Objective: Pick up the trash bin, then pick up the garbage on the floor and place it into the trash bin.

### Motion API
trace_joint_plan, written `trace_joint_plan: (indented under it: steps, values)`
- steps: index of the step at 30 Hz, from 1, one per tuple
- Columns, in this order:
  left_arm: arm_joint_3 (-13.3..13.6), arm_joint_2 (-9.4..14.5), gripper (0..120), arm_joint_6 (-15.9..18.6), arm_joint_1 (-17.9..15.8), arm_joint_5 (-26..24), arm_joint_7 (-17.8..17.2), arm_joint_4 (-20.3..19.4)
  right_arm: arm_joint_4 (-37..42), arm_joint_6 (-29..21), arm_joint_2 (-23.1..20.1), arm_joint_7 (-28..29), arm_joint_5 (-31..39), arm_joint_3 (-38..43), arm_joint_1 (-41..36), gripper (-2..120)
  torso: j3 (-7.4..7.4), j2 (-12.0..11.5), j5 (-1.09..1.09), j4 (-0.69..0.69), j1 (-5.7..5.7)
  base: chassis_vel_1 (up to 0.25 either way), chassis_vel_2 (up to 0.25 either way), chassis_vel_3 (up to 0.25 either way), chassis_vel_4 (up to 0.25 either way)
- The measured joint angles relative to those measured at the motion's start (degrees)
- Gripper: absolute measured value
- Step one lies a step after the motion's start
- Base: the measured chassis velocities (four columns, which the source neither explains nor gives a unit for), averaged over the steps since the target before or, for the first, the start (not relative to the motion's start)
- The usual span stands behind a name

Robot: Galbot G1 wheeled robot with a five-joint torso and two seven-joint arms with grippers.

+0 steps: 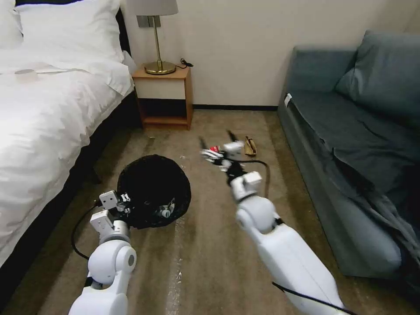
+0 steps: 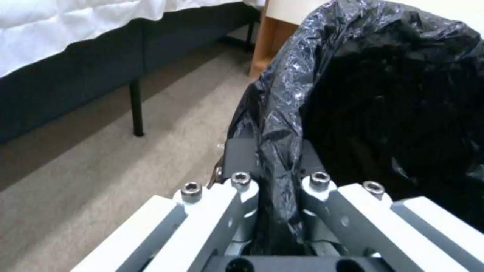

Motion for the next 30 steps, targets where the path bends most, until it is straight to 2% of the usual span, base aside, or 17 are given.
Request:
trace_joint_plan:
  steps: [4, 10, 17, 24, 30]
  values:
    - [-0.97, 0.33, 4, -0.98, -0.27, -0.03, 1.46, 0.85, 0.97, 0.87, 1.12, 1.00, -1.67, 8.21, -7.83, 100, 0.00, 0.00, 0.00, 0.00, 0.00, 0.000, 0.000, 0.000, 0.000]
    - [-1.49, 1.23, 4, -1.83, -0.07, -0.17, 2.93, 1.58, 1.15, 3.25, 1.70, 1.25, -1.88, 13.79, -12.89, 100, 0.00, 0.00, 0.00, 0.00, 0.00, 0.000, 0.000, 0.000, 0.000]
    - [-1.37, 2.08, 4, -1.99, 0.23, -0.37, 3.26, 1.75, 0.13, 4.28, 1.99, 0.62, -1.64, 16.01, -14.00, 100, 0.00, 0.00, -0.02, 0.01, 0.00, 0.000, 0.000, 0.000, 0.000]
    - [-0.99, 3.74, 4, -1.86, 0.07, -0.96, 3.25, 2.27, -3.47, 5.55, 3.65, 3.20, -3.83, 16.47, -13.85, 100, 0.00, 0.00, -0.02, 0.01, 0.00, 0.000, 0.000, 0.000, 0.000]
    - [-0.75, 3.65, 4, -1.86, 0.00, -0.93, 3.27, 2.61, -3.81, 6.07, 3.81, 2.14, -4.74, 17.34, -14.25, 100, 0.00, 0.00, -0.02, 0.01, 0.00, 0.000, 0.000, 0.000, 0.000]
